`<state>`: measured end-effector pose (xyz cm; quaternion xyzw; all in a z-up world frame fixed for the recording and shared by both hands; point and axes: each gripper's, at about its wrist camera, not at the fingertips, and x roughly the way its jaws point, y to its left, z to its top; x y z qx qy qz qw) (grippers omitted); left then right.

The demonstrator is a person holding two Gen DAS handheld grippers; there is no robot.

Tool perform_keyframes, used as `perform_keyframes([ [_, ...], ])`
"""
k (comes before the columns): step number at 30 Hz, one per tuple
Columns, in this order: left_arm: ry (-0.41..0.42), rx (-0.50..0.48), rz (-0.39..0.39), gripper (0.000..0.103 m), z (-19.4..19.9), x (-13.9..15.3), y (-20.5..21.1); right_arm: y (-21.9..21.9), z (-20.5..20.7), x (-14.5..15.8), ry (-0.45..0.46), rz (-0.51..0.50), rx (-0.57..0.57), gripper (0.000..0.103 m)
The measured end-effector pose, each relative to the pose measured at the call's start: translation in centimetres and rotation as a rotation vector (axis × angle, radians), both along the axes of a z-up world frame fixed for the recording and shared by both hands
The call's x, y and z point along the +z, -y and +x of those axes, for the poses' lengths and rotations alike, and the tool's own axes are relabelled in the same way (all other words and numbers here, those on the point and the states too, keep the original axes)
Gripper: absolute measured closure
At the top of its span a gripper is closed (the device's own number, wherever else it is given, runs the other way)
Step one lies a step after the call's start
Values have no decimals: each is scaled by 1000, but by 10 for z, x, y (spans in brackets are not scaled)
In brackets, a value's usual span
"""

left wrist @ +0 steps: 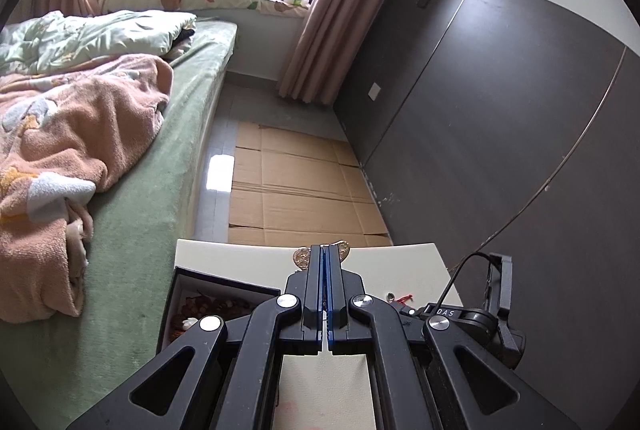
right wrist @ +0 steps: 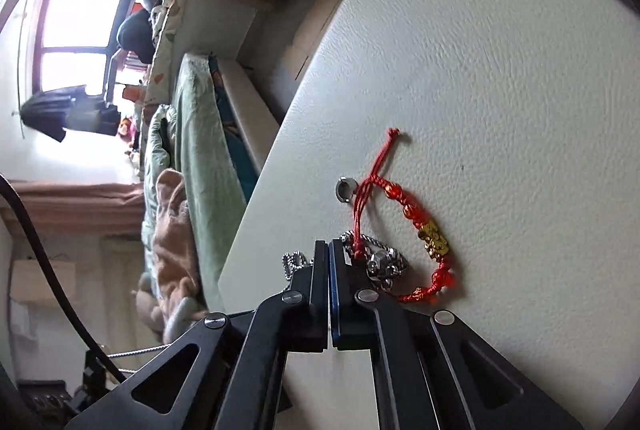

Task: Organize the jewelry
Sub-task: 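Grasp the chain's pendant end with the right gripper while the left gripper holds the chain over the box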

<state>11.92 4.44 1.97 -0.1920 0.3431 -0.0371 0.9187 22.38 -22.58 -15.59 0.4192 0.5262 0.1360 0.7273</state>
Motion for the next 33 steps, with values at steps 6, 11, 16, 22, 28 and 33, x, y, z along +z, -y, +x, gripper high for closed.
perform_keyframes([
  [6,-6,2,3,103,0,-1,-2,-20,8,33,98,-193,168,51],
  [11,-11,2,3,103,2,-3,-5,-23,11,33,136,-307,215,51],
  [16,-15,1,1,103,2,-4,-7,-11,10,34,129,-367,219,51],
  [22,-24,4,-2,103,4,-5,-9,-19,1,37,100,-570,367,51],
  [28,-35,3,-7,103,7,-8,-8,2,-15,39,49,-635,387,51],
  [33,-40,-2,-8,103,8,-10,-6,22,-19,54,100,-643,313,51],
])
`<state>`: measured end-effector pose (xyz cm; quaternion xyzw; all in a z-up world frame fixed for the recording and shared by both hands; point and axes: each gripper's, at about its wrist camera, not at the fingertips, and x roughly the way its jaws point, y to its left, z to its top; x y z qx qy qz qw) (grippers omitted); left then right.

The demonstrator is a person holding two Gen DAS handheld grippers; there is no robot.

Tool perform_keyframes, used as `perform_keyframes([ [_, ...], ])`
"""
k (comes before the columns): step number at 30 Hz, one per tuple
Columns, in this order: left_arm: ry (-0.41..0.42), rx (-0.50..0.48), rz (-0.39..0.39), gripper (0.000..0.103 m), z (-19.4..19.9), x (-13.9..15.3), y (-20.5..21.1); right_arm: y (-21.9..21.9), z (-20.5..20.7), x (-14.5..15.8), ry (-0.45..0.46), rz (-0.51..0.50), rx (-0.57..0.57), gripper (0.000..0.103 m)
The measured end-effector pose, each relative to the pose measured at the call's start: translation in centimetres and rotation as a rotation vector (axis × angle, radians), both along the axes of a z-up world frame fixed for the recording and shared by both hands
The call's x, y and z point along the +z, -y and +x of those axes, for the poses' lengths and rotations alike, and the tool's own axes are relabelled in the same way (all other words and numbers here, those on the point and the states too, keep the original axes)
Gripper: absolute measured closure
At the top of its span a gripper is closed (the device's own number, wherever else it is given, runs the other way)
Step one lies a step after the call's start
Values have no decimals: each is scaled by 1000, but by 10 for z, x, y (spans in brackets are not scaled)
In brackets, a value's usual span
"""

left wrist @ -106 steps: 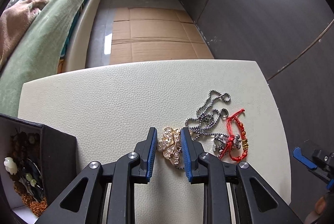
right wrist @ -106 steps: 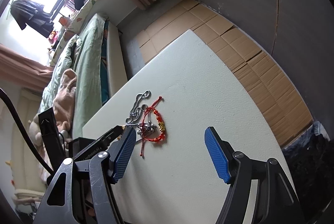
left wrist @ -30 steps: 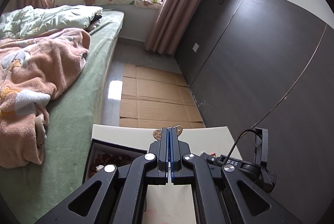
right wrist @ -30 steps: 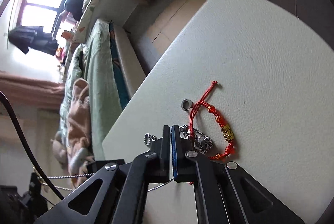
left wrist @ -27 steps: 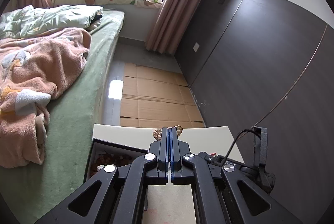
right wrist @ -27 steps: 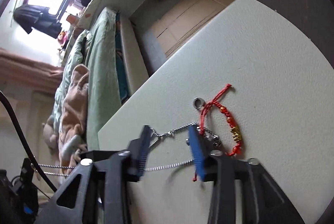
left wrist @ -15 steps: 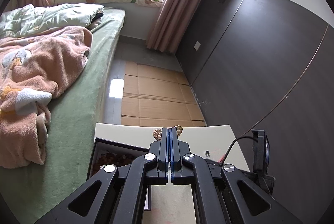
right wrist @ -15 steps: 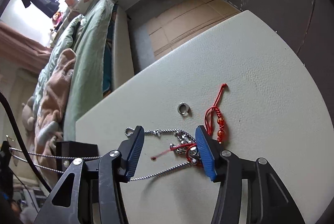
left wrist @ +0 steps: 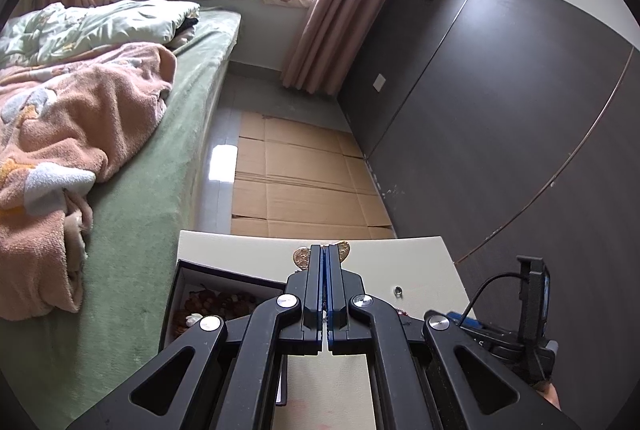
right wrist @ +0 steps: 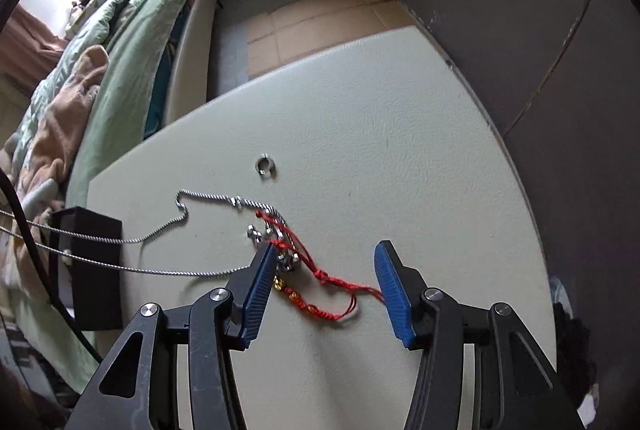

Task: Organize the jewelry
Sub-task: 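Grasp the chain's pendant end with the right gripper while the left gripper holds the chain over the box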

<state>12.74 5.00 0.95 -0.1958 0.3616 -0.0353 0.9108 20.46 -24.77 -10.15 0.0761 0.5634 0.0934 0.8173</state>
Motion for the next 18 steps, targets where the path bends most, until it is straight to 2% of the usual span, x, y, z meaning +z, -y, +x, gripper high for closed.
perform_keyframes([
  [3,-4,-2,2,103,1,-1,1,-7,-1,13,71,25,46,51],
  [5,-9,-4,3,103,1,-3,1,-17,-1,14,90,-7,87,52],
  [7,-11,-5,3,103,1,-3,0,-29,1,12,97,-50,130,58],
  [10,-11,-5,2,103,1,-4,0,-44,4,9,101,-122,192,59],
  [12,-10,-3,-2,103,1,-3,-2,-51,4,9,104,-134,224,59],
  [15,-11,0,-8,103,1,-3,-5,-57,5,8,77,-70,255,69],
  [16,-11,1,-9,103,1,-3,-5,-59,5,6,60,-43,266,69],
  [18,-12,3,-12,103,0,-4,-7,-62,5,2,45,-53,269,69],
])
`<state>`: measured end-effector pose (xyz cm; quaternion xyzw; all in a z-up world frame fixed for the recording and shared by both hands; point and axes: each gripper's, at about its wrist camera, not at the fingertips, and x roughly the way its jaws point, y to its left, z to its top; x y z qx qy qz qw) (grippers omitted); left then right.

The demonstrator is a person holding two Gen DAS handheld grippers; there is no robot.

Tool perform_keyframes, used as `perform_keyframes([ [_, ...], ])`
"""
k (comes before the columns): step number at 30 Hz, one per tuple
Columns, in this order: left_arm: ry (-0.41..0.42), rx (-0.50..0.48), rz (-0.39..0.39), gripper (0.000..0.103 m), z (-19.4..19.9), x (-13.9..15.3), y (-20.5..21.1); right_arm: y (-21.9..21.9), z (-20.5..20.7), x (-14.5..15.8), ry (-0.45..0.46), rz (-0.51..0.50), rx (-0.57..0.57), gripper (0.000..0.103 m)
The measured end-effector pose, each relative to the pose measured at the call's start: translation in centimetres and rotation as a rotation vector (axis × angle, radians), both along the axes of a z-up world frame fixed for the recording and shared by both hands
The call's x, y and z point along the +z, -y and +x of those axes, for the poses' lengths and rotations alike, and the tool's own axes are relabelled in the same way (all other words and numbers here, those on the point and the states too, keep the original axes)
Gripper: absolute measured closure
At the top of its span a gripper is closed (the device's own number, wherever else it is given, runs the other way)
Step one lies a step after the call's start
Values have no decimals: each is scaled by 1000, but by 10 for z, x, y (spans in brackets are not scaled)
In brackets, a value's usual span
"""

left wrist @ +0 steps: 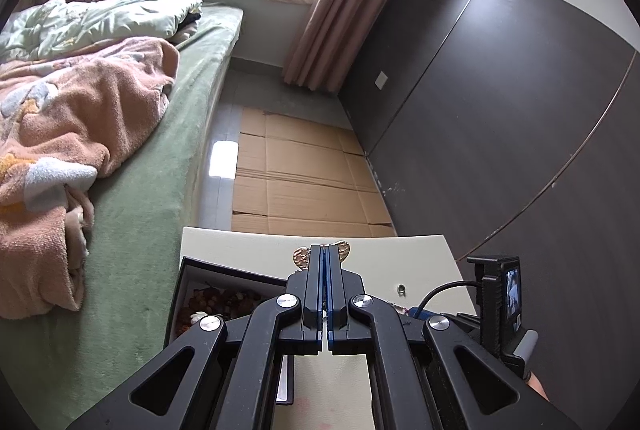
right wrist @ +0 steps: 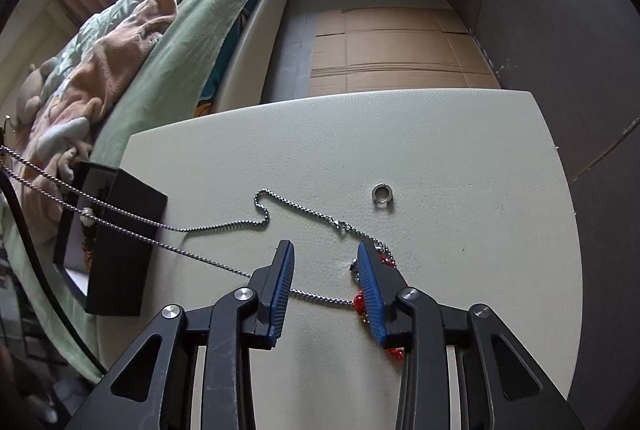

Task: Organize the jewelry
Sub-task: 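Grasp the chain's pendant end with the right gripper while the left gripper holds the chain over the box, then lower the chain end into the black box with the right gripper and open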

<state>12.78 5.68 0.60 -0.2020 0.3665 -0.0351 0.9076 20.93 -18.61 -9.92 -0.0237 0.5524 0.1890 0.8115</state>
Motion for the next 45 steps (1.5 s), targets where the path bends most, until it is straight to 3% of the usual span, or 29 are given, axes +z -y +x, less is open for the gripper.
perform_keyframes([
  [10,1,-1,-8,103,-1,2,-4,11,6,-9,-42,-28,-58,69],
  [16,-4,-5,-5,103,0,1,-1,-3,4,-13,-3,-167,-23,69],
  [22,-7,-11,2,103,0,0,2,-11,3,-11,35,-207,22,81],
  [36,18,18,-21,103,-6,12,-12,7,5,36,110,189,-63,85],
  [45,120,33,13,103,-30,49,-15,7,-19,75,215,348,-50,85],
])
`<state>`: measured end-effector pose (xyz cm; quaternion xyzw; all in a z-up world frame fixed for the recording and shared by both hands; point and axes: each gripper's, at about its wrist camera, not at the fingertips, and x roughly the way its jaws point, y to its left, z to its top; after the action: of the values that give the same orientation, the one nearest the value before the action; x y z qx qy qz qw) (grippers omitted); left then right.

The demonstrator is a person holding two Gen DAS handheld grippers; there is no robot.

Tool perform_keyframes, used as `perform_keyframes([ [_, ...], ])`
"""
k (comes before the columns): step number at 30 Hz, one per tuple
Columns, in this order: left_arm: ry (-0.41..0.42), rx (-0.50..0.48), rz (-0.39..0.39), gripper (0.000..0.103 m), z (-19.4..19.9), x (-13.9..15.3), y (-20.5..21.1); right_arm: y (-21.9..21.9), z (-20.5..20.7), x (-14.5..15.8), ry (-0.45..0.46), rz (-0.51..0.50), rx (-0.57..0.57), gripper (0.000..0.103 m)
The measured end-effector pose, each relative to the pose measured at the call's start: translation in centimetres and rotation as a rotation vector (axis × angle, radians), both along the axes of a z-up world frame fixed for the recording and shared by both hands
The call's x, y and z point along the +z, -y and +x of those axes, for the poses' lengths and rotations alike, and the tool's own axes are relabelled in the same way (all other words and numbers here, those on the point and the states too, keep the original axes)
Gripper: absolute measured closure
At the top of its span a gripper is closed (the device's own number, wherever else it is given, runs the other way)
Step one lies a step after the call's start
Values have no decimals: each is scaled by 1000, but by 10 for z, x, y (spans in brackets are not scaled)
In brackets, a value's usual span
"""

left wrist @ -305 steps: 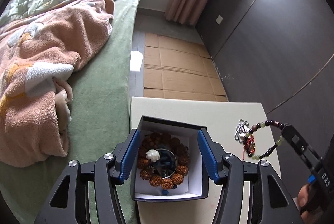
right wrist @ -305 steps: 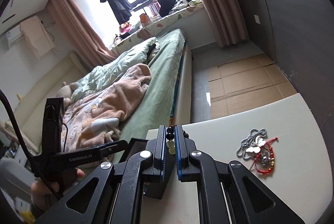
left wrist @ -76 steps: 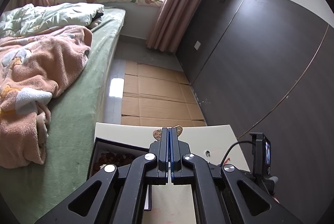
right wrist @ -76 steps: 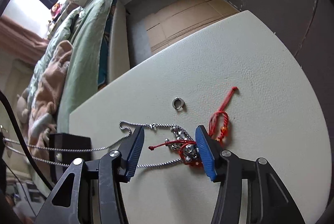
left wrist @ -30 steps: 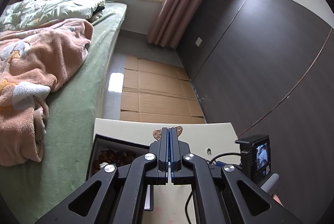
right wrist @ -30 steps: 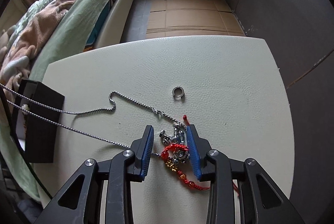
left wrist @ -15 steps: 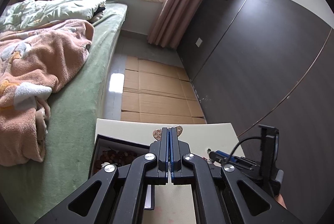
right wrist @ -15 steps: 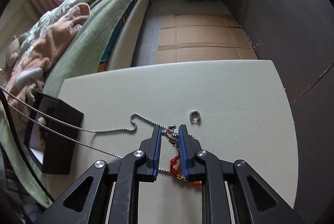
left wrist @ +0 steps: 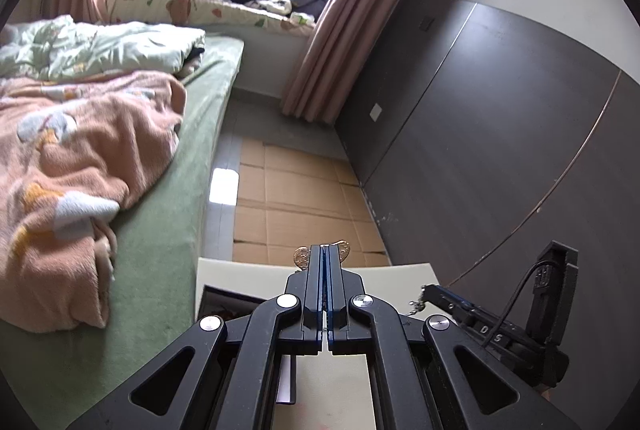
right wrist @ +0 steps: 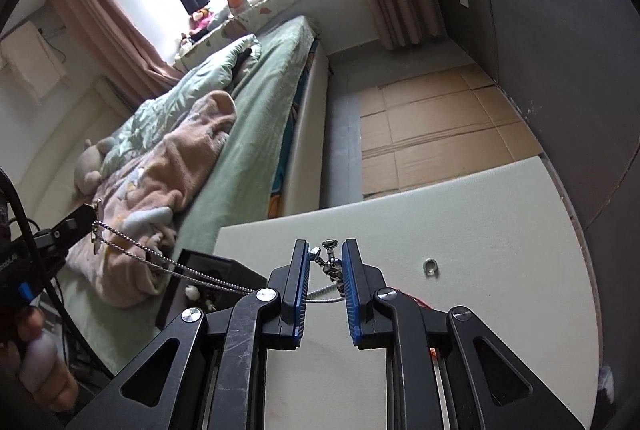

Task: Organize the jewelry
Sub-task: 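Lower the chain end into the black box with the right gripper and open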

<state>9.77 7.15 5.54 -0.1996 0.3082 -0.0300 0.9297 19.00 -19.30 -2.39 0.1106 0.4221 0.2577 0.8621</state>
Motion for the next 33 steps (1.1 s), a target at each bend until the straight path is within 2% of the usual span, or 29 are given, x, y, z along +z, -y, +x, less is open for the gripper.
perform_keyframes([
  [5,38,43,30,103,-13,15,-8,6,-12,31,80,79,-14,85],
  [10,81,100,13,103,-28,32,-28,5,-29,60,160,145,8,85],
  [18,154,147,17,103,-45,56,-42,-21,-49,83,209,235,87,85],
  [22,156,150,9,103,-46,56,-45,-49,-53,78,194,259,140,85],
  [27,144,152,-2,103,-43,52,-51,-88,-52,57,139,249,194,85],
  [30,139,155,-10,103,-40,49,-55,-111,-48,37,90,202,212,85],
  [33,142,160,-14,103,-39,49,-57,-130,-40,5,2,108,219,85],
])
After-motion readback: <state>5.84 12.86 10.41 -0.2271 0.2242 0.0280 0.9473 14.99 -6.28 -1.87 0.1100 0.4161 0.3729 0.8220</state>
